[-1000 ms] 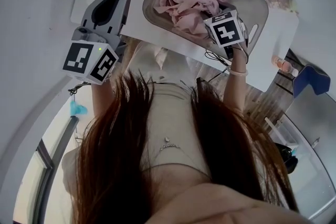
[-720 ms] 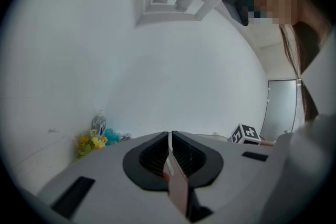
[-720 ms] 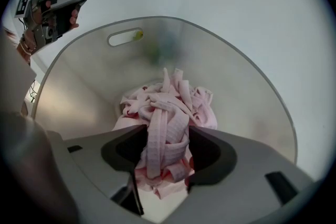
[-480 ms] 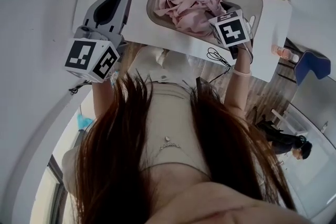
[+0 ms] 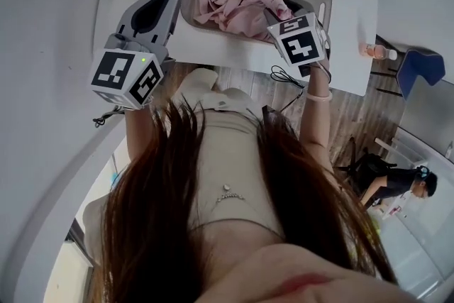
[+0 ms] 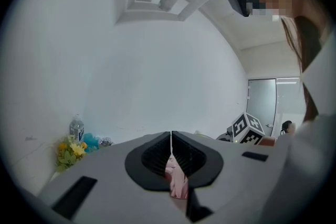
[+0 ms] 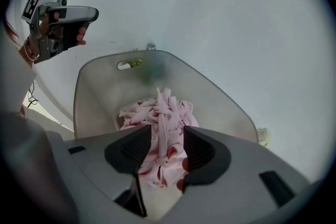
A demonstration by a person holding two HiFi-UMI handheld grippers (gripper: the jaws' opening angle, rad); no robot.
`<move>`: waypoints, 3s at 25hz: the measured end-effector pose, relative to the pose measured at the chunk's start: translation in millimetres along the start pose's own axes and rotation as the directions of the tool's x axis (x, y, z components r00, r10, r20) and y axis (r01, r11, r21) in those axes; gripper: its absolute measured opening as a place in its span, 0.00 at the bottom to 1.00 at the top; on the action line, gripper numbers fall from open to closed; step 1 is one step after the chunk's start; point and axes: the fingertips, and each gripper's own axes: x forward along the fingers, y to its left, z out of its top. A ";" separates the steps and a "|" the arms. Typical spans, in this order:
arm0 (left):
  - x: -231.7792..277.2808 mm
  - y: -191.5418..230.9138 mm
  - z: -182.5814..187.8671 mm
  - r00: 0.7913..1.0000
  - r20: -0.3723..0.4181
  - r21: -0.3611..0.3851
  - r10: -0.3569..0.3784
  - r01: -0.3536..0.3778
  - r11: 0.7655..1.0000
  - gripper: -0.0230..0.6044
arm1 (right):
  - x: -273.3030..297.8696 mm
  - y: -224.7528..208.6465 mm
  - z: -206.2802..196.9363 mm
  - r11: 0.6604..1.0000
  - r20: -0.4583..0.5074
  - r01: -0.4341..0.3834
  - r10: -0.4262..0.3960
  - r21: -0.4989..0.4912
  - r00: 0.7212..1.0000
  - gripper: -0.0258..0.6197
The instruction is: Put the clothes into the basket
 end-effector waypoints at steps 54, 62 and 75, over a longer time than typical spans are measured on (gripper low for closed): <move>-168.9 -252.7 -73.1 0.998 0.041 0.086 -0.055 0.051 0.995 0.05 | -251.2 100.6 -149.0 0.963 0.506 0.172 -0.257 0.209 0.823 0.10; -196.8 -268.0 -76.8 0.996 0.062 0.094 -0.061 0.055 0.994 0.05 | -276.1 125.3 -160.9 0.963 0.526 0.191 -0.265 0.192 0.808 0.10; -224.5 -282.8 -84.8 0.996 0.063 0.104 -0.067 0.060 0.993 0.05 | -297.7 149.7 -180.3 0.957 0.527 0.217 -0.287 0.192 0.800 0.09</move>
